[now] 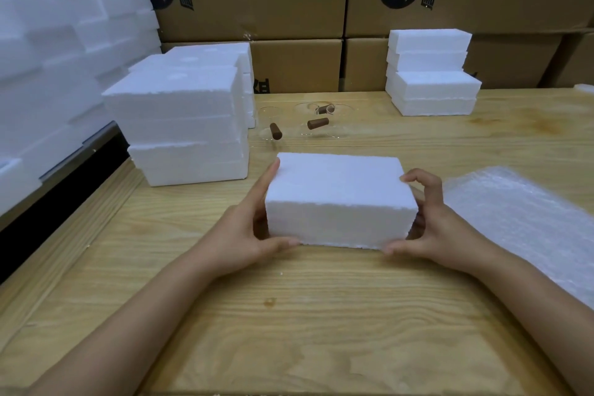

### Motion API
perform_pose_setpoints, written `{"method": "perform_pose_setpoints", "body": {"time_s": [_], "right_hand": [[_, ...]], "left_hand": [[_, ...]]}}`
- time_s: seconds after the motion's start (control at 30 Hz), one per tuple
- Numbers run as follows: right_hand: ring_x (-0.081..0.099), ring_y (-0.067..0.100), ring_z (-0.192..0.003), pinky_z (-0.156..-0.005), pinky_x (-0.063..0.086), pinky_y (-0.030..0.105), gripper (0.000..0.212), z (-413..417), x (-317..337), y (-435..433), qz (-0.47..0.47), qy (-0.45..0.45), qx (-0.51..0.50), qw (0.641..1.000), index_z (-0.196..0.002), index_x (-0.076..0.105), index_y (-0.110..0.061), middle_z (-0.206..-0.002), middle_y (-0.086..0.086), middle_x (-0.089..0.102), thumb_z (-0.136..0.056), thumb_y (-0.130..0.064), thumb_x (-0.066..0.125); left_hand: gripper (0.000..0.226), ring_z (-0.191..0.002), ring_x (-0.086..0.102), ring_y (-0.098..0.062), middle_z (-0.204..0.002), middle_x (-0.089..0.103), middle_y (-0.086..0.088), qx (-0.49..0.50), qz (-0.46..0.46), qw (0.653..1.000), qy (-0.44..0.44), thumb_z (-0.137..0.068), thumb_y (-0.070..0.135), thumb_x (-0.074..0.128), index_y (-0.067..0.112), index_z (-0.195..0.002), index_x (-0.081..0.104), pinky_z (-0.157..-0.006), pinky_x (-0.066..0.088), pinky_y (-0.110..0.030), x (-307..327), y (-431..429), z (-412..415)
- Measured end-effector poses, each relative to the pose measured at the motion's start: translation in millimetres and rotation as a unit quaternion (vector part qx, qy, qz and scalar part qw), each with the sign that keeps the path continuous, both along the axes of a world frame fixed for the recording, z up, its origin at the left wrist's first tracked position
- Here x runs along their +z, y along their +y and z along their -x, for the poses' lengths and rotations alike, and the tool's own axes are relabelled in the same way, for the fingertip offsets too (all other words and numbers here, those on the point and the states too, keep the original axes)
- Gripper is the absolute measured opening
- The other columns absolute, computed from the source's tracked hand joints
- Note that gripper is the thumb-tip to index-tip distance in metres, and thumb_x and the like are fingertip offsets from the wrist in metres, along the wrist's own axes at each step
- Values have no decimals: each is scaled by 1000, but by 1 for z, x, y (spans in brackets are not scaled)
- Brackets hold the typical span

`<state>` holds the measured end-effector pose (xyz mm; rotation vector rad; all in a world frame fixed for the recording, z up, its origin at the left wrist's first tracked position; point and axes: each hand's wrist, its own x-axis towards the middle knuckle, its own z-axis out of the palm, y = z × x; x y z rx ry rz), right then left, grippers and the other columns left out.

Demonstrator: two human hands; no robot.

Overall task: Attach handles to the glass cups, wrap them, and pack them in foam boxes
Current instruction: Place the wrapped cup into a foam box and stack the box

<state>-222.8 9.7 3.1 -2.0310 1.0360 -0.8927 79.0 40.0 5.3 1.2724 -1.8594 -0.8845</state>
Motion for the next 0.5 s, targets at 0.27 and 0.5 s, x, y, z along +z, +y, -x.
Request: {"method": "perform_pose_setpoints", "body": {"time_s": [0.27,0.5], "right_hand": [[63,-7,-91,-74,46,7,83,-30,-12,11,6,-23,-9,1000,-118,21,-44,-107,-21,61,-74,-2,77],[59,-3,-109,-95,48,19,81,-113,-15,13,11,-41,30,999,-118,23,-52,-129,-13,49,-73,-16,81]], "left_hand": [[80,-96,58,17,-105,51,53,91,36,995,17,-67,56,71,70,-131,25,-78,47,-5,4,31,-19],[34,-78,58,20,-86,66,30,241,105,963,66,-84,58,60,50,-117,56,-66,42,1,5,53,-81]]}}
